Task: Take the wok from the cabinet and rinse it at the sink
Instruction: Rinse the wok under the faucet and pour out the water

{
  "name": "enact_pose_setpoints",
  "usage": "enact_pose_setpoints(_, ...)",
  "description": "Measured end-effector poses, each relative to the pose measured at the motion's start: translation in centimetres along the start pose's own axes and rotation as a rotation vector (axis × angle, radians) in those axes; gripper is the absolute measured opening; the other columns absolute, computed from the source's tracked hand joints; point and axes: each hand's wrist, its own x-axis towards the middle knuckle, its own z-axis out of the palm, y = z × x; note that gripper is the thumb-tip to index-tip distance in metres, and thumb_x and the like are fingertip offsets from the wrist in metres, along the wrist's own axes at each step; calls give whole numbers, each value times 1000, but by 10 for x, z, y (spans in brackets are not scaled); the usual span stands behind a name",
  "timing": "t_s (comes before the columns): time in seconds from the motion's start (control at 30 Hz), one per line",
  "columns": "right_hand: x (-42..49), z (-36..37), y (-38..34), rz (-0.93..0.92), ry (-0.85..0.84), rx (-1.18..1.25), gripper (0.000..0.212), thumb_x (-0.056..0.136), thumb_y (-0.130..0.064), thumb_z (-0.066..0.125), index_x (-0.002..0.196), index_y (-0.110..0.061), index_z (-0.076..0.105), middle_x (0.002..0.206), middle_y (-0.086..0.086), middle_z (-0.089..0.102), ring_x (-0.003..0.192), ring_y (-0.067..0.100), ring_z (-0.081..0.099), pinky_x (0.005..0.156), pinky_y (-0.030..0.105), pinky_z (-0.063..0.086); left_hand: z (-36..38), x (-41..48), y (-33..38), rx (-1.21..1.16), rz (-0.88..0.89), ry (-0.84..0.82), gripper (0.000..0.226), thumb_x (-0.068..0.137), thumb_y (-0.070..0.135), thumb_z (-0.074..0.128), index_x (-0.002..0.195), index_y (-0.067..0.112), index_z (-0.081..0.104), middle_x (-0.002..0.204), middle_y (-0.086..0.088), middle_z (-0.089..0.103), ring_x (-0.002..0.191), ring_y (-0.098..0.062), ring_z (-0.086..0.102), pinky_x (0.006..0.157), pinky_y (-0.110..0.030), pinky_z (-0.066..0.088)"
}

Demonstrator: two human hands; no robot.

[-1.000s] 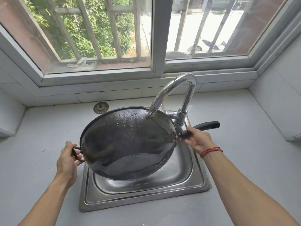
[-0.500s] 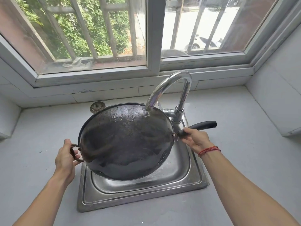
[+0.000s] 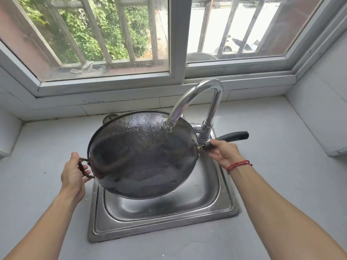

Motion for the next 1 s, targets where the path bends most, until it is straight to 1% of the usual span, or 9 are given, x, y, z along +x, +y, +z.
enact_pose_setpoints(0.13,6,3,-1,2,-6,-3,6,89,4,63,87,1,58,67,14,71,63,23,71,55,34,60,2,3,1,-16,-16,8,37,94,58,47,89,21,49,91,-11,49,89,-30,45,100,-57,45)
enact_pose_setpoints(0.27,11,4,-3,7,-5,-2,5,90,4,62,90,2,58,67,14,72,63,23,72,60,37,61,7,3,3,-18,-20,7,37,94,57,47,87,21,48,92,-12,49,88,-30,46,101,-57,46)
enact_pose_setpoints(0.37,13,4,-5,12,-2,0,6,89,5,62,93,3,58,72,17,72,71,27,73,62,38,62,10,3,4,-15,-23,3,37,94,57,46,87,21,48,95,-13,49,90,-30,46,100,-55,47)
enact_pose_setpoints(0.53,16,5,-4,14,0,0,11,89,4,62,99,4,58,75,18,73,78,30,72,61,38,61,13,3,5,-7,-13,4,36,95,57,46,87,21,48,87,-8,49,88,-29,46,101,-56,46)
enact_pose_setpoints(0.67,18,6,-2,19,0,-1,16,90,4,62,105,6,57,86,22,72,79,30,73,62,38,62,14,3,7,-1,-17,12,37,94,57,46,87,21,49,90,-9,50,91,-29,47,100,-55,47)
enact_pose_setpoints(0.77,19,7,-2,21,-1,-4,17,90,3,62,106,5,57,94,24,71,84,31,72,63,39,62,14,5,7,-1,-24,11,37,94,58,46,88,21,50,96,-12,50,91,-28,47,99,-53,48)
enact_pose_setpoints(0.83,20,8,-2,27,-4,-2,17,90,3,62,106,5,57,90,23,72,84,31,72,63,39,62,14,5,7,-6,-24,8,37,94,57,46,88,21,50,96,-12,50,89,-28,48,98,-52,48)
enact_pose_setpoints(0.93,20,8,-2,35,-10,3,12,90,3,63,101,5,58,76,19,73,79,30,72,60,37,61,13,6,7,-20,-19,6,35,94,57,47,87,22,48,87,-8,50,83,-26,48,96,-52,47)
enact_pose_setpoints(1.0,20,8,-3,35,-13,3,9,90,3,62,98,4,58,74,18,73,77,29,72,58,36,61,12,8,6,-28,-18,6,36,94,57,48,86,22,48,86,-7,50,87,-29,47,96,-53,47)
